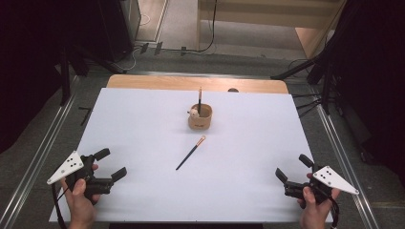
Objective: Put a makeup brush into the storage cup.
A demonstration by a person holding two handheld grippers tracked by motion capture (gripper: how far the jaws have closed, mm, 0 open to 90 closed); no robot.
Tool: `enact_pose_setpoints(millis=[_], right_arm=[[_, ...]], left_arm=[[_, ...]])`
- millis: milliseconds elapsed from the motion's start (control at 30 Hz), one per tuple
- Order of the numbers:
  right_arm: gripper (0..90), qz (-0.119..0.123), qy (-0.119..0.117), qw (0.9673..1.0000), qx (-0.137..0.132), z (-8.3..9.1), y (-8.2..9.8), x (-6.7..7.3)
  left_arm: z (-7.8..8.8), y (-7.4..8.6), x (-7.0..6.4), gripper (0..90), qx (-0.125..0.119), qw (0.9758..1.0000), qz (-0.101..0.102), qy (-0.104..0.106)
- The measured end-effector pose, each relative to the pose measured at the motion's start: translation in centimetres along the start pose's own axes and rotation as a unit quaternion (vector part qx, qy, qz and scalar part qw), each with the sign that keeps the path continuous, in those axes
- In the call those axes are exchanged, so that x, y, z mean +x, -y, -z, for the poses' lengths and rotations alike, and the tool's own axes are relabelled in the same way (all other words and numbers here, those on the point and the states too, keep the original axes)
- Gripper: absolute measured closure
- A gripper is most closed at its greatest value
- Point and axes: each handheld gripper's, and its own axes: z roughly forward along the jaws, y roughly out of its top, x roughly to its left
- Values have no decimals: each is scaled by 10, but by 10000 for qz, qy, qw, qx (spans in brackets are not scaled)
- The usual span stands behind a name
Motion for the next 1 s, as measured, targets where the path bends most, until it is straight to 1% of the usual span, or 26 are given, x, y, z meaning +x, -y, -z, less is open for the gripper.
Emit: enact_pose_setpoints(millis=[133, 233, 333, 400, 433, 467, 567, 667, 700, 767, 867, 967, 1000], right_arm=[[0, -9, -48, 10000, 34, -1, 2, 1], [0, -16, -39, 10000, 1, -1, 1, 1], [0, -49, -20, 10000, 10, -1, 1, 1], [0, -65, -19, 10000, -5, -1, 1, 1], [0, -42, -24, 10000, -1, -2, 1, 0], [0, -6, -23, 10000, 13, -2, 2, 0], [0, 42, -13, 10000, 65, -2, 2, 0], [0, 29, 4, 10000, 47, -1, 2, -1], [0, 15, -11, 10000, 40, -1, 2, -1], [0, 5, -8, 10000, 23, 0, 1, -2], [0, 56, -41, 10000, 29, -1, 1, -2], [0, 27, -89, 9999, 55, -3, 2, 0], [0, 60, -106, 9999, 61, -3, 1, 1]], left_arm=[[-4, 2, 0, 0, 71, 10000, -1, 17], [-6, 1, -1, 0, 85, 10000, -6, 37], [-9, 2, -1, 0, 152, 9999, -53, 53], [-12, 3, 0, 0, 183, 9998, 6, 63], [-14, 3, 1, 0, 198, 9998, 6, 93], [-16, 2, 0, 0, 194, 9998, 11, 97], [-21, 1, -5, 0, 266, 9995, -78, 151], [-31, 2, -9, 0, 376, 9990, -86, 213], [-35, 1, -10, 0, 434, 9988, -93, 195], [-42, -1, -12, 0, 422, 9988, -60, 227], [-50, -9, -17, 0, 490, 9982, -198, 271], [-60, -17, -23, 0, 529, 9976, -294, 328], [-63, -20, -25, 0, 544, 9975, -309, 340]])
